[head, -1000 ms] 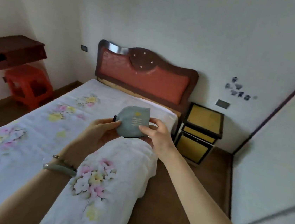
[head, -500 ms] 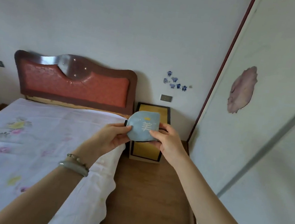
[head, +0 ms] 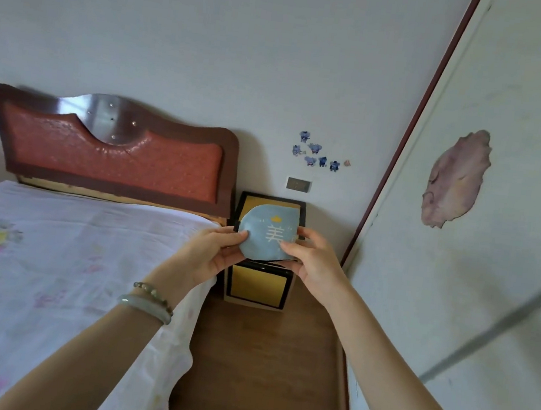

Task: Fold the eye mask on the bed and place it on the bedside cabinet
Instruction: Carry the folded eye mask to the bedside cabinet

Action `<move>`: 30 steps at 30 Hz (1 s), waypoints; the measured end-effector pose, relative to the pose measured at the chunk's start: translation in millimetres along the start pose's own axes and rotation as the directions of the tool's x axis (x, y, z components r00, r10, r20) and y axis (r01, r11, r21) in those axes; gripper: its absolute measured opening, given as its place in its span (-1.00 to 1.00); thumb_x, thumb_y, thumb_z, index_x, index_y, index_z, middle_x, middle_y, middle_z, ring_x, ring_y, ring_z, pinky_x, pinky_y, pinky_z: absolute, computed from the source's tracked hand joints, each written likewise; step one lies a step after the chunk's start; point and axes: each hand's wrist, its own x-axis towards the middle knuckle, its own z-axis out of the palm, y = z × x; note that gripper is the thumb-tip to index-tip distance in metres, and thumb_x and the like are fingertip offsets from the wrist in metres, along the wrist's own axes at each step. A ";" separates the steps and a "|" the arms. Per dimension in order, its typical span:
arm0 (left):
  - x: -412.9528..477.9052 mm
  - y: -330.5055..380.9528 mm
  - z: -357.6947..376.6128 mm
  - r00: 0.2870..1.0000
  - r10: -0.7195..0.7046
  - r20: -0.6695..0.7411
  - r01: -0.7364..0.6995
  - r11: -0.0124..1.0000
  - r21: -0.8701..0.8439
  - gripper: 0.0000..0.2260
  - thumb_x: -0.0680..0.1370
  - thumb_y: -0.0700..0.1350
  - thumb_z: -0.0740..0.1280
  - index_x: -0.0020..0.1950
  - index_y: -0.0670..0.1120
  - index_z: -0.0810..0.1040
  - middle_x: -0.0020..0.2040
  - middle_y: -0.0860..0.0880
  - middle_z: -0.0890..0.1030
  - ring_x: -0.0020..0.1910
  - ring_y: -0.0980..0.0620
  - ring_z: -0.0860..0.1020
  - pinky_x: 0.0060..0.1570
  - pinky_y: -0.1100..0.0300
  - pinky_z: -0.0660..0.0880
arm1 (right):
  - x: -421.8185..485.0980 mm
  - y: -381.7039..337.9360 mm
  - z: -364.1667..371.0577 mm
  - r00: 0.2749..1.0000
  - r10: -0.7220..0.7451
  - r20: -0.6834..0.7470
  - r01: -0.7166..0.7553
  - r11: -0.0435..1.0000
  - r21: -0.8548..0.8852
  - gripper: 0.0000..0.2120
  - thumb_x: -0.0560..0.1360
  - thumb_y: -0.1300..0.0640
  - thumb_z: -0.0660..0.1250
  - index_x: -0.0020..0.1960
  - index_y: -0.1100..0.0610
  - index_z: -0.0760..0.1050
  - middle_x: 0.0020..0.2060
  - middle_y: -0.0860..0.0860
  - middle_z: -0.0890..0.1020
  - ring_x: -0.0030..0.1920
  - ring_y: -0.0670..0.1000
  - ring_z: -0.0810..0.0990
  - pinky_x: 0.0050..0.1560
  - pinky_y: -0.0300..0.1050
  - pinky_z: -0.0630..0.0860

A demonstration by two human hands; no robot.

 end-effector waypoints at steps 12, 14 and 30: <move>191.3 83.0 -61.2 0.999 -0.046 -0.007 0.046 0.998 0.046 -0.86 0.48 -0.30 0.37 0.02 -0.27 0.58 -0.13 -0.16 0.72 -0.13 -0.08 0.70 -0.26 0.18 0.61 | 204.3 -10.8 26.7 0.997 0.054 -0.060 -0.058 0.997 -0.060 -0.56 0.43 0.34 0.37 0.26 0.20 0.37 0.11 0.18 0.57 0.07 0.14 0.61 -0.01 0.02 0.61; 219.1 97.0 -67.9 0.998 -0.058 0.010 0.057 0.997 0.052 -0.86 0.48 -0.30 0.37 0.02 -0.27 0.58 -0.13 -0.16 0.72 -0.13 -0.08 0.70 -0.26 0.18 0.61 | 233.4 -13.0 29.7 0.995 0.059 -0.085 -0.063 0.997 -0.036 -0.56 0.42 0.35 0.38 0.27 0.20 0.37 0.10 0.17 0.58 0.06 0.13 0.61 -0.05 -0.03 0.62; 432.8 127.9 -95.1 0.989 -0.145 -0.031 0.147 0.987 0.071 -0.81 0.47 -0.27 0.38 0.08 -0.26 0.60 -0.04 -0.16 0.71 -0.05 -0.09 0.68 -0.19 0.19 0.60 | 451.3 -6.0 -11.2 0.979 0.168 -0.117 -0.180 0.979 -0.100 -0.54 0.41 0.31 0.40 0.27 0.18 0.38 0.12 0.15 0.57 0.08 0.12 0.60 -0.01 0.00 0.60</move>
